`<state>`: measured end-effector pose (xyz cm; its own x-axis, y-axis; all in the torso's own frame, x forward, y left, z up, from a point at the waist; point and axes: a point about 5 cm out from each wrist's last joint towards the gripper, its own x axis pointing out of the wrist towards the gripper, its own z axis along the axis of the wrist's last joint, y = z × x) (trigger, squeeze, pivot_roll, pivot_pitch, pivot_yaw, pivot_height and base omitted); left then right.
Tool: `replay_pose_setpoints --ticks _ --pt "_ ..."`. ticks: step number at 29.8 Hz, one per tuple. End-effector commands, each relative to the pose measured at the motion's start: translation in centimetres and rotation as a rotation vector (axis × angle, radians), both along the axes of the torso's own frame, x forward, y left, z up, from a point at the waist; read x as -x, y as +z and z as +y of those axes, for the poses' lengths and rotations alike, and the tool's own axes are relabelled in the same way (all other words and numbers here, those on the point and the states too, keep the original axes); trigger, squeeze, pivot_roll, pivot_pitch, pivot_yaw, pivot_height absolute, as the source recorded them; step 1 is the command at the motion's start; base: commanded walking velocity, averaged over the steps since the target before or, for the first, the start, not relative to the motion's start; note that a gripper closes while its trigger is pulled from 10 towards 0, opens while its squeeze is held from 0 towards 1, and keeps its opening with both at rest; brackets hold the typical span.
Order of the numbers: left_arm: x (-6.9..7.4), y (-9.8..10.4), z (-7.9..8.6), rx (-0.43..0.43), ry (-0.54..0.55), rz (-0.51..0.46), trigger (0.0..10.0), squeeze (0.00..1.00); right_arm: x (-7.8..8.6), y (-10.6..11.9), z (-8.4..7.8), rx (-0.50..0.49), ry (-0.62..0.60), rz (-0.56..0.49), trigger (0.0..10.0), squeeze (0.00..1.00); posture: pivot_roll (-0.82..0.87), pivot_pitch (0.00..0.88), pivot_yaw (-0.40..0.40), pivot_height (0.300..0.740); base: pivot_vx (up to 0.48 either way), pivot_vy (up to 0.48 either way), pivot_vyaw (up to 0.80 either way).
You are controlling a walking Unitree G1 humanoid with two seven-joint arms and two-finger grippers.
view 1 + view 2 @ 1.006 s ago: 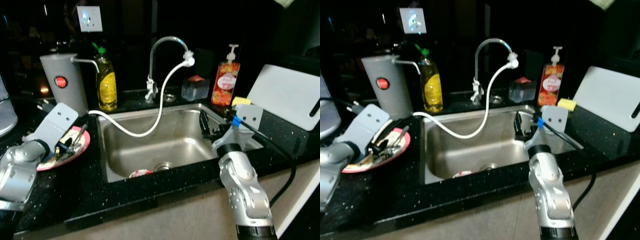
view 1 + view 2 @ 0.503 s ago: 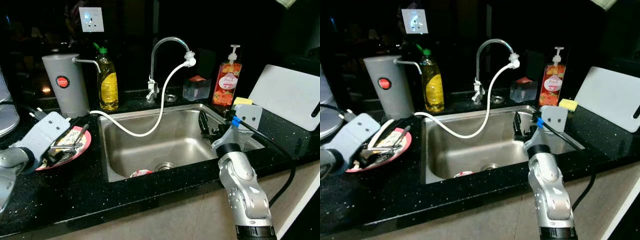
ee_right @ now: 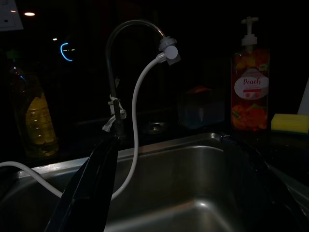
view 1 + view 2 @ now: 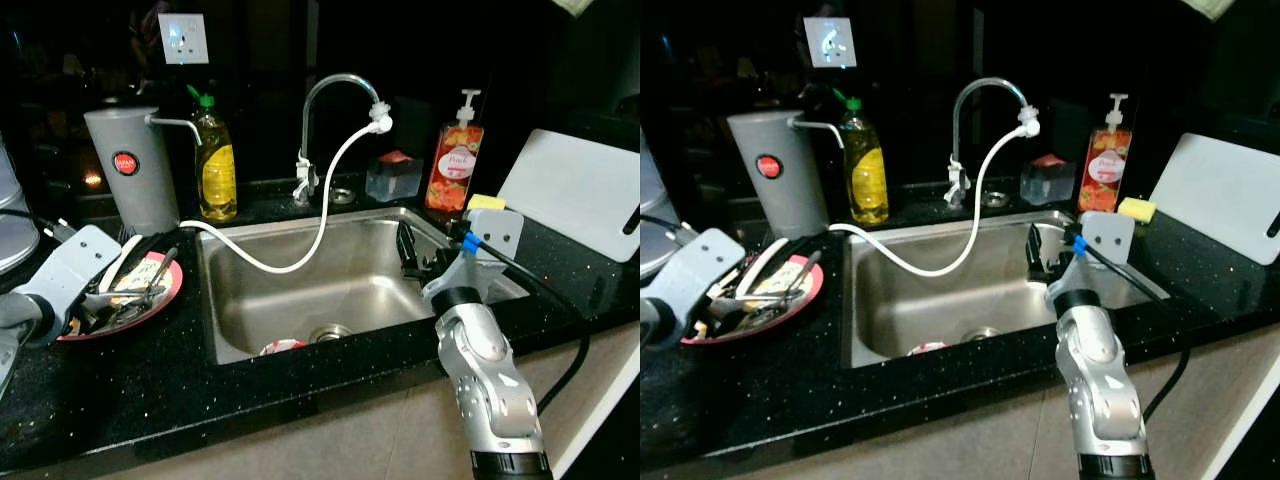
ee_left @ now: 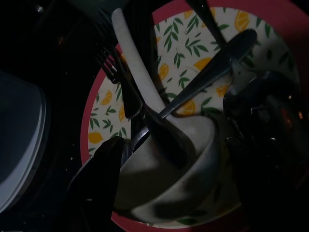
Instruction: Kitchen organization
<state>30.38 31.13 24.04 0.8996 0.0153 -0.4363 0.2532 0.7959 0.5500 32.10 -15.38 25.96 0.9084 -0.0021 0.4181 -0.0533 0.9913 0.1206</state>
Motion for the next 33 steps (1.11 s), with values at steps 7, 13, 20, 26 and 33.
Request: replay_pose_setpoints --ticks 7,13,20,26,33 --pt "0.1 -0.6 0.0 -0.006 -0.036 0.030 4.0 0.00 0.0 -0.2 0.0 0.000 0.000 0.016 10.0 0.00 -0.03 0.000 0.001 0.740 0.000 0.000 0.00" --pt "0.4 -0.9 -0.1 -0.003 -0.049 0.039 0.0 0.00 -0.1 -0.2 0.1 0.001 0.007 0.016 10.0 0.00 -0.02 0.000 -0.002 0.740 0.000 0.000 0.00" --pt "0.2 -0.8 -0.1 0.007 -0.052 0.024 0.0 0.00 -0.1 -0.2 0.1 0.000 0.009 0.017 10.0 0.00 -0.03 0.000 -0.001 0.740 0.000 0.000 0.00" --pt "-0.8 1.1 -0.8 0.018 -0.076 -0.135 0.0 0.00 0.0 -0.2 0.1 0.000 0.004 0.017 10.0 0.00 -0.03 0.000 -0.001 0.740 0.000 0.000 0.00" --pt "-1.5 4.3 -2.2 0.003 -0.119 -0.366 10.0 0.00 -0.1 -0.1 0.0 0.001 0.004 0.015 10.0 0.00 -0.03 0.000 -0.001 0.740 0.000 0.000 0.00"
